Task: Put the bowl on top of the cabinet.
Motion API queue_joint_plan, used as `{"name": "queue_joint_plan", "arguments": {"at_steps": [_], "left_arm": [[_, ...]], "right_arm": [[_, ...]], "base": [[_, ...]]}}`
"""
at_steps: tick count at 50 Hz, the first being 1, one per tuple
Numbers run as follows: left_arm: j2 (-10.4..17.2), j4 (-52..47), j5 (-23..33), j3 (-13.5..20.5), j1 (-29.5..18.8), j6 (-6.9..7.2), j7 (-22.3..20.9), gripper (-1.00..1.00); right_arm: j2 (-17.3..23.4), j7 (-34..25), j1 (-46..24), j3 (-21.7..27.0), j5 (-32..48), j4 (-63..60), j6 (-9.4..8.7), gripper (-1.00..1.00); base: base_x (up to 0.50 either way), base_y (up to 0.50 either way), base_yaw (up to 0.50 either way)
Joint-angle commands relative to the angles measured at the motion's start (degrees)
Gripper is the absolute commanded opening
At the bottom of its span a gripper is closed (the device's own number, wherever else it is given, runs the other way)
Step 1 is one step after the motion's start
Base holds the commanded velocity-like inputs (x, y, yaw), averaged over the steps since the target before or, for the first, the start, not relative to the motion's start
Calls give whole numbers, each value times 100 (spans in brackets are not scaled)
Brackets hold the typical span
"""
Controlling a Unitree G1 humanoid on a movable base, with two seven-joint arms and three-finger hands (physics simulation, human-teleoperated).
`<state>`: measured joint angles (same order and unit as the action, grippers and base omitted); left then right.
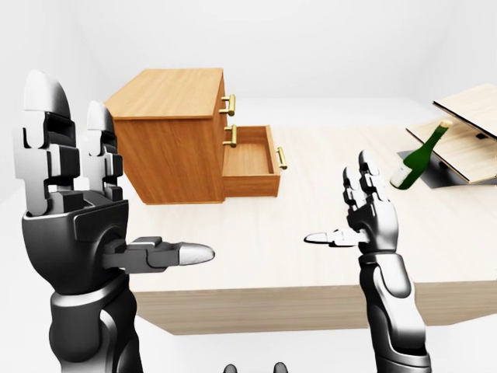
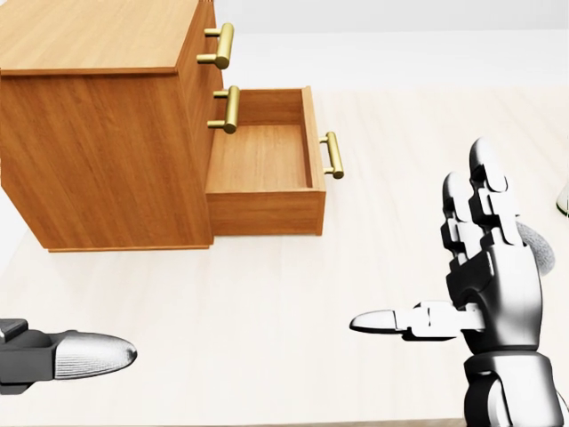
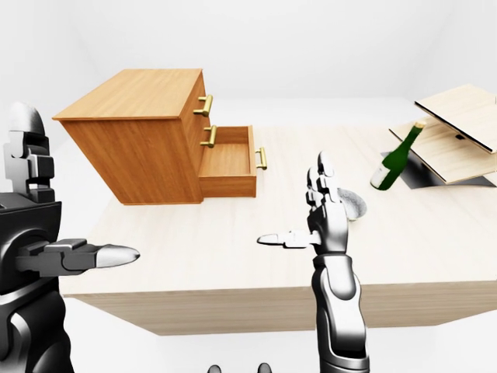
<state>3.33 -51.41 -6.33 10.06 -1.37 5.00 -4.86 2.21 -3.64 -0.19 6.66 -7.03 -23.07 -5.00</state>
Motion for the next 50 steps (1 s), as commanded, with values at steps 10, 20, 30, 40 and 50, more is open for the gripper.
{"name": "queue_joint_plan", "arguments": {"at_steps": [10, 20, 30, 40, 50], "left_arm": [[7, -98, -30, 19, -44, 0, 6, 100], [7, -168, -67, 53, -54, 0, 15, 100], [21, -208, -96, 65, -68, 0, 28, 100], [22, -225, -101, 71, -56, 0, 23, 100], [29, -241, -125, 92, -81, 0, 29, 100]], "right_arm": [[28, -18, -23, 33, -180, -48, 0, 100], [51, 34, 27, -113, 153, -1, 0, 100], [-11, -135, 56, -35, -51, -168, 0, 100], [-6, 18, 22, -115, 355, -3, 0, 100], [19, 40, -34, -87, 422, 45, 0, 100]], "base": [[50, 0, 0], [45, 0, 0], [24, 0, 0], [16, 0, 0], [0, 0, 0]]}}
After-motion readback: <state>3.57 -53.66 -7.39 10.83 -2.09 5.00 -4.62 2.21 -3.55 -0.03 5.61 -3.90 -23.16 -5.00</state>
